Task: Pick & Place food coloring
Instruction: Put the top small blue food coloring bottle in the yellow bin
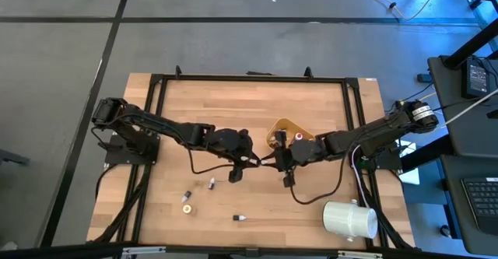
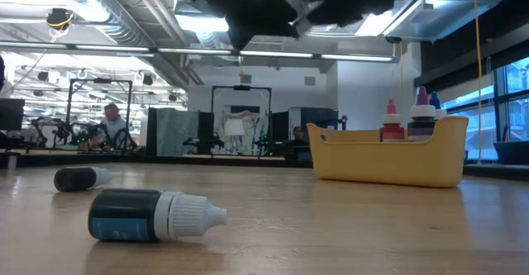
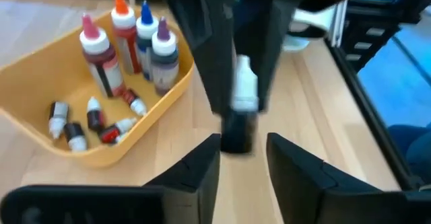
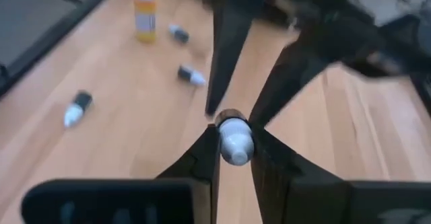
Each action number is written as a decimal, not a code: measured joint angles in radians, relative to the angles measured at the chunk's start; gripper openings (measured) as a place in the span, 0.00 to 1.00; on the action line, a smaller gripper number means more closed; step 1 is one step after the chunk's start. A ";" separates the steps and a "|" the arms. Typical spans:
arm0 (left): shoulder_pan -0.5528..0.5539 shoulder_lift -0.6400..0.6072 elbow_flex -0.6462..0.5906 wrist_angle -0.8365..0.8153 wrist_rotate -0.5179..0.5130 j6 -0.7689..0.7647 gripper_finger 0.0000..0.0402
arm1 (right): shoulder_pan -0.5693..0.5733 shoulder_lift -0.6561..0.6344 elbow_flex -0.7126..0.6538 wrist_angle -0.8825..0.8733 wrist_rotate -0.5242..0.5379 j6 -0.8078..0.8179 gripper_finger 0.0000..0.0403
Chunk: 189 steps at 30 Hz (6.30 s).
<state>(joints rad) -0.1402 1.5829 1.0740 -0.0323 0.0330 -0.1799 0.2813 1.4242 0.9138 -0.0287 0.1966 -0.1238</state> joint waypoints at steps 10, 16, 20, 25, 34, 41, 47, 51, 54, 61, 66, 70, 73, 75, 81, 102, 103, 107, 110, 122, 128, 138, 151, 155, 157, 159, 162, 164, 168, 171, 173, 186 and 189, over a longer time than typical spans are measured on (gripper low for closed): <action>-0.011 0.000 0.000 -0.272 0.031 -0.077 0.43 | -0.120 0.004 0.013 -0.381 0.049 0.235 0.16; -0.016 0.000 -0.002 -0.380 0.031 -0.116 0.44 | -0.229 0.054 0.013 -0.395 0.026 0.302 0.17; -0.031 0.000 -0.014 -0.391 0.034 -0.177 0.43 | -0.288 0.108 0.013 -0.393 -0.057 0.304 0.21; -0.044 0.000 -0.018 -0.442 0.057 -0.193 0.43 | -0.318 0.153 0.013 -0.394 -0.086 0.299 0.22; -0.080 0.012 -0.018 -0.614 0.056 -0.338 0.43 | -0.328 0.171 0.013 -0.392 -0.086 0.299 0.22; -0.123 0.019 -0.018 -0.630 0.054 -0.491 0.43 | -0.327 0.171 0.013 -0.393 -0.086 0.299 0.23; -0.155 0.019 -0.018 -0.631 0.045 -0.606 0.43 | -0.327 0.171 0.012 -0.393 -0.086 0.299 0.23; -0.175 0.019 -0.018 -0.630 0.047 -0.553 0.43 | -0.327 0.171 0.012 -0.393 -0.086 0.299 0.23; -0.180 0.019 -0.018 -0.628 0.047 -0.550 0.43 | -0.327 0.171 0.012 -0.393 -0.086 0.300 0.23; -0.178 0.019 -0.018 -0.627 0.044 -0.550 0.44 | -0.327 0.171 0.012 -0.394 -0.086 0.303 0.23; -0.179 0.019 -0.018 -0.630 0.029 -0.553 0.51 | -0.327 0.171 0.012 -0.394 -0.086 0.302 0.23; -0.179 0.019 -0.018 -0.629 0.017 -0.584 0.58 | -0.327 0.171 0.012 -0.394 -0.086 0.300 0.23; -0.179 0.019 -0.018 -0.630 -0.016 -0.574 0.59 | -0.327 0.171 0.012 -0.394 -0.086 0.299 0.23; -0.179 0.019 -0.018 -0.629 -0.024 -0.579 0.59 | -0.327 0.171 0.012 -0.394 -0.086 0.299 0.25; -0.181 0.019 -0.018 -0.637 -0.024 -0.702 0.59 | -0.327 0.171 0.011 -0.394 -0.086 0.299 0.33; -0.250 0.182 -0.019 -0.725 -0.034 -0.958 0.58 | -0.327 0.171 0.011 -0.388 -0.085 0.303 0.39; -0.250 0.188 -0.019 -0.724 -0.027 -0.953 0.58 | -0.327 0.171 0.011 -0.388 -0.085 0.303 0.39; -0.251 0.204 -0.019 -0.701 -0.014 -0.936 0.58 | -0.327 0.171 0.011 -0.388 -0.085 0.303 0.39; -0.251 0.206 -0.019 -0.670 -0.016 -0.907 0.56 | -0.327 0.171 0.011 -0.388 -0.085 0.303 0.39; -0.251 0.206 -0.021 -0.690 -0.024 -0.839 0.32 | -0.327 0.171 0.011 -0.388 -0.086 0.302 0.39; -0.241 0.205 -0.039 -0.686 -0.043 -0.818 0.21 | -0.327 0.169 0.019 -0.399 -0.084 0.304 0.39; -0.191 0.204 0.008 -0.677 -0.172 -0.669 0.17 | -0.284 0.131 0.125 -0.415 -0.083 0.210 0.39; -0.092 0.196 0.038 -0.252 -0.273 -0.311 0.17 | -0.164 0.128 0.128 -0.242 -0.214 0.039 0.39; -0.067 0.196 0.038 -0.140 -0.220 -0.249 0.17 | -0.137 0.128 0.128 -0.241 -0.243 0.029 0.39; -0.057 0.196 0.038 -0.098 -0.210 -0.225 0.17 | -0.126 0.128 0.128 -0.240 -0.243 0.028 0.39; -0.048 0.196 0.038 -0.065 -0.193 -0.205 0.17 | -0.120 0.128 0.128 -0.240 -0.243 0.028 0.39; -0.039 0.196 0.038 -0.023 -0.160 -0.184 0.17 | -0.117 0.128 0.128 -0.238 -0.243 0.035 0.39; -0.038 0.196 0.038 0.003 -0.145 -0.167 0.17 | -0.118 0.128 0.128 -0.238 -0.243 0.040 0.39; -0.038 0.196 0.039 0.048 -0.143 -0.140 0.17 | -0.118 0.128 0.128 -0.244 -0.244 0.065 0.39; -0.036 0.196 0.039 0.057 -0.143 -0.129 0.17 | -0.117 0.128 0.128 -0.252 -0.244 0.087 0.39; -0.032 0.196 0.039 0.058 -0.143 -0.129 0.17 | -0.118 0.128 0.128 -0.275 -0.244 0.097 0.39; -0.013 0.195 0.039 0.060 -0.142 -0.112 0.17 | -0.118 0.130 0.128 -0.303 -0.243 0.090 0.23; -0.013 0.195 0.039 0.058 -0.139 -0.111 0.17 | -0.117 0.130 0.128 -0.299 -0.247 0.086 0.17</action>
<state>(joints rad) -0.1535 1.7782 1.1130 0.0254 -0.1064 -0.2913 0.1638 1.5539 1.0420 -0.3275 -0.0501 -0.0380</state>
